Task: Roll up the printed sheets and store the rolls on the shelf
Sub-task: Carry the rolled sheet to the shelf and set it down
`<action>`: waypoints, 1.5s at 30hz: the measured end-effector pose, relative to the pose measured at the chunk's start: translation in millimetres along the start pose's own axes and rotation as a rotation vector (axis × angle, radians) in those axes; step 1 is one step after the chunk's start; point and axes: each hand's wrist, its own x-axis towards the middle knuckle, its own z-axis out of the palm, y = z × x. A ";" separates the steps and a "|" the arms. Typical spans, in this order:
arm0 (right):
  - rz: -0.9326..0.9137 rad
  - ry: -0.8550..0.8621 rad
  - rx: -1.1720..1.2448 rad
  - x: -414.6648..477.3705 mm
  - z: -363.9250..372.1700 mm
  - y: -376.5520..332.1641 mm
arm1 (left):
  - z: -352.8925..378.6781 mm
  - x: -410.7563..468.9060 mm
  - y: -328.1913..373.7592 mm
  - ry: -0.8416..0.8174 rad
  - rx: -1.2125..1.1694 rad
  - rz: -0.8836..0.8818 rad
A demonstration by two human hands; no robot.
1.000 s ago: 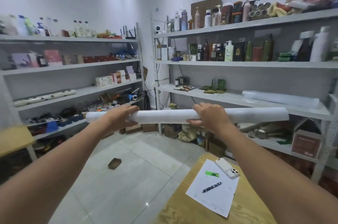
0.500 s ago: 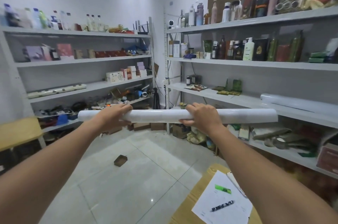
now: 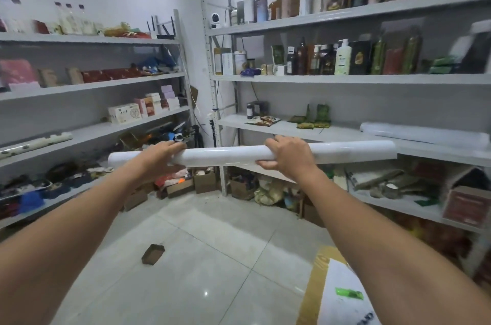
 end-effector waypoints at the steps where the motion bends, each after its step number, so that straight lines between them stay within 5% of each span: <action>1: 0.026 -0.001 -0.031 14.9 6.4 -1.9 | 0.5 17.3 -16.3 0.021 0.000 0.025; 10: 0.175 -0.019 -0.144 95.3 55.8 -29.7 | 21.0 110.1 -118.3 0.075 -0.039 0.213; 22: 0.293 -0.119 -0.214 119.8 99.6 -15.7 | 74.5 197.5 -149.9 0.078 -0.095 0.379; 45: 0.393 -0.184 -0.336 255.3 275.3 238.4 | 215.9 583.1 -114.1 0.113 -0.083 0.537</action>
